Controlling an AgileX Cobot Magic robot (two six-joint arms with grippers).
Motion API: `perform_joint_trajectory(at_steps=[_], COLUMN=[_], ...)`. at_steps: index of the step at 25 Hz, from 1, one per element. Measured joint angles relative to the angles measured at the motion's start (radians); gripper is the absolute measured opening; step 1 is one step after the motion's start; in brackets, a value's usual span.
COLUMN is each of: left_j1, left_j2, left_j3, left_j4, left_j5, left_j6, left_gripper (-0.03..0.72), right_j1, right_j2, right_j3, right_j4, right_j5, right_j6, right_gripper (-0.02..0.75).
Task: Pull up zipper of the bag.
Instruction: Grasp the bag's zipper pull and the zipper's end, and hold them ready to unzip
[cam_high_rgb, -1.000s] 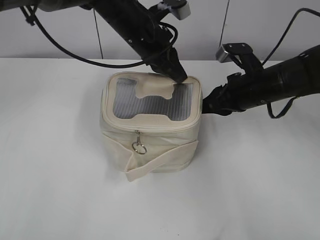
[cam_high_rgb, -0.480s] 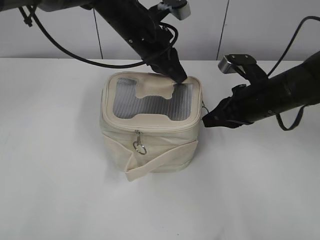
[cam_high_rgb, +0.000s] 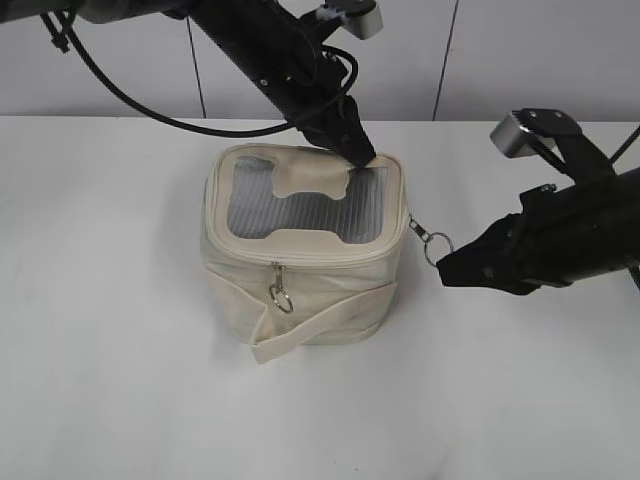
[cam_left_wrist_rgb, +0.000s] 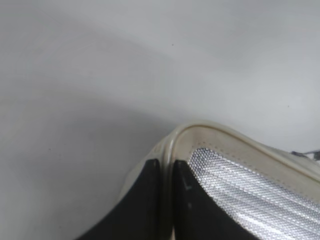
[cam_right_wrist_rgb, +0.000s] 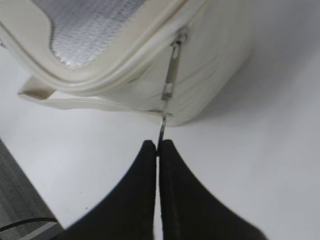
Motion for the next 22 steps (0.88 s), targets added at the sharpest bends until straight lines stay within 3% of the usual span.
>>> perform_joint_trajectory(at_steps=[6,15,22], left_j1=[-0.001,-0.004,-0.005], left_j2=[-0.001,-0.001,-0.001], left_j3=[0.000,0.000,0.000], left_j4=[0.003,0.018,0.018], left_j5=[0.001,-0.019,-0.018], left_j6=[-0.008,-0.036,-0.049], left_gripper=[0.036,0.035,0.034], right_j1=[0.027,0.423,0.543], right_j2=[-0.076,-0.024,0.136], right_j3=[0.030,-0.018,-0.147], right_j4=[-0.010,0.134,0.189], right_j5=[0.138,-0.034,-0.144], right_j6=[0.012,0.015,0.051], right_gripper=[0.008,0.008,0.008])
